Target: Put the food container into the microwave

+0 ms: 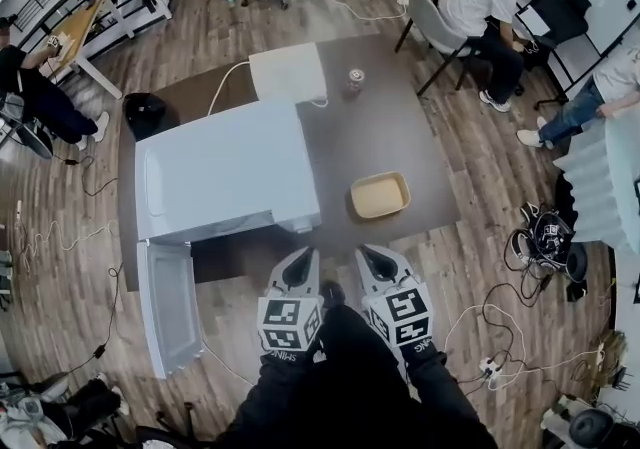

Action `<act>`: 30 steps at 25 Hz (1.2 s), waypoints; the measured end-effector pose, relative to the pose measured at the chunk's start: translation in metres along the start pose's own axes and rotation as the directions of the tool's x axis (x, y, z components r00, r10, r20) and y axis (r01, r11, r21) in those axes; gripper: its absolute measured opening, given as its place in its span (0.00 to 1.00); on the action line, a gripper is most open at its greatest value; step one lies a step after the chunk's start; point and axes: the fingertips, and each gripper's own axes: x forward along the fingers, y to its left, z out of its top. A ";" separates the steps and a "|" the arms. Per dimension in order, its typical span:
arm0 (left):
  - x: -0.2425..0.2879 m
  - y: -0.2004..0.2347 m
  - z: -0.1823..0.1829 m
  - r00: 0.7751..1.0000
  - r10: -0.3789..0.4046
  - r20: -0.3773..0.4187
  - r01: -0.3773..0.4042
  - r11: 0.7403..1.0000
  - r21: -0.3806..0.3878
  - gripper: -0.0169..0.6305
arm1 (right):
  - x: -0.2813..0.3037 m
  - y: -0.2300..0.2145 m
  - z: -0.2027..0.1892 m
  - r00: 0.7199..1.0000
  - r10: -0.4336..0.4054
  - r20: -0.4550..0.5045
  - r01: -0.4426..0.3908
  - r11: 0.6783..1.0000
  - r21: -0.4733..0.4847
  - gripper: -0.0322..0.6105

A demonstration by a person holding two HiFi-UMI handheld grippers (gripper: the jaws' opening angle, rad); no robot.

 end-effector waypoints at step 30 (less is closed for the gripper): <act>0.182 0.007 -0.141 0.937 -0.053 -0.346 0.030 0.997 -0.071 0.08 | 0.130 -0.146 -0.162 0.912 -0.021 -0.409 -0.066 0.978 -0.198 0.17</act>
